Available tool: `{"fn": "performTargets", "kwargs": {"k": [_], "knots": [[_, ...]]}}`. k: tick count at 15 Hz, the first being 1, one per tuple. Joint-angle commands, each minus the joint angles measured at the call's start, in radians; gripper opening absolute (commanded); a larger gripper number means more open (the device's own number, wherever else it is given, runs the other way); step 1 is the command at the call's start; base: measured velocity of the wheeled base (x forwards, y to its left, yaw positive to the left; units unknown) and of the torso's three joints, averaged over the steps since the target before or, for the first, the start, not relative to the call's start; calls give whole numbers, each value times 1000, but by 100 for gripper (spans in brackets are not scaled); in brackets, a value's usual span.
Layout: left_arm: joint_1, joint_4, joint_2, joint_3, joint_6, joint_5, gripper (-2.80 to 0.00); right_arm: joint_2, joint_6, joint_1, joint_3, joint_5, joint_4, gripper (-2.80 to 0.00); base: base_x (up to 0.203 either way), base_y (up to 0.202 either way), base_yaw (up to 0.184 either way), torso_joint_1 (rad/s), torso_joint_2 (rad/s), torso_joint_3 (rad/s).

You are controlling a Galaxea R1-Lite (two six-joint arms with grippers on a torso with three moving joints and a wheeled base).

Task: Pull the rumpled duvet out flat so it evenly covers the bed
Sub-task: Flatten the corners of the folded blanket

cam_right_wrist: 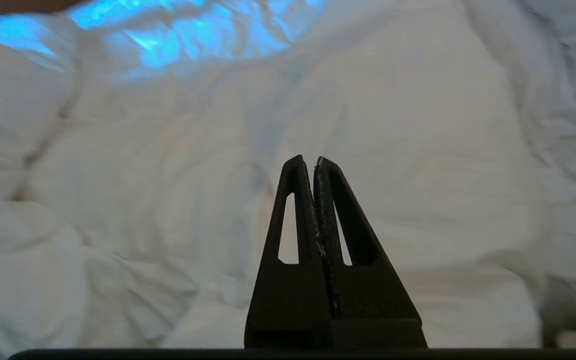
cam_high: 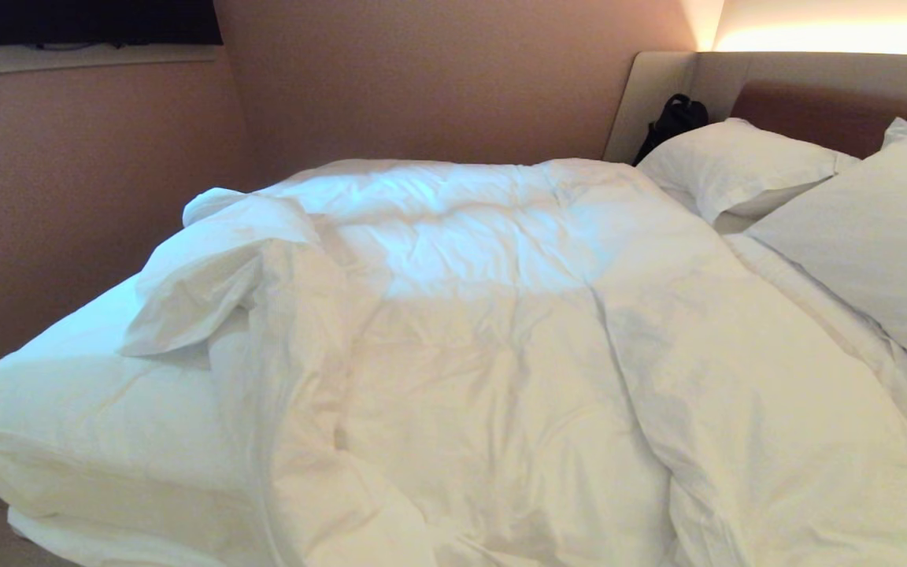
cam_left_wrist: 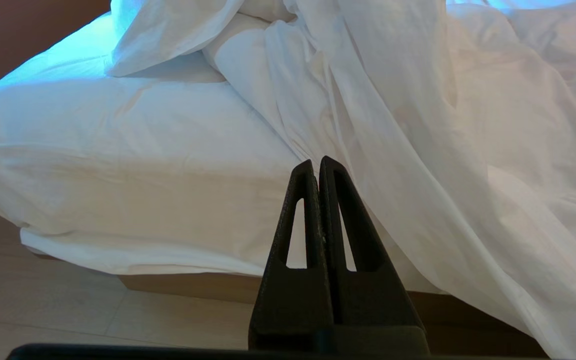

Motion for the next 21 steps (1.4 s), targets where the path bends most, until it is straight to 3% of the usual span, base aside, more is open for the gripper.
{"fn": "performTargets", "kwargs": {"k": [1, 6, 10, 14, 17, 18, 21], "knots": [[0, 0, 0, 0, 0, 0, -280, 0, -112, -24, 1, -149, 36, -280, 0, 0, 0, 0, 0, 0], [0, 0, 0, 0, 0, -1, -280, -11, -111, -44, 27, -248, 32, -280, 0, 0, 0, 0, 0, 0], [0, 0, 0, 0, 0, 0, -280, -96, -106, -23, 36, -158, 39, -280, 0, 0, 0, 0, 0, 0], [0, 0, 0, 0, 0, -1, -280, -197, -111, -23, 68, -145, 40, -280, 0, 0, 0, 0, 0, 0], [0, 0, 0, 0, 0, -1, -280, -229, -143, -23, 97, -150, 23, -280, 0, 0, 0, 0, 0, 0], [0, 0, 0, 0, 0, -1, -280, -229, -200, -23, 112, -142, 18, -280, 0, 0, 0, 0, 0, 0], [0, 0, 0, 0, 0, -1, -280, -229, -264, -23, 184, -135, -48, -280, 0, 0, 0, 0, 0, 0]]}}
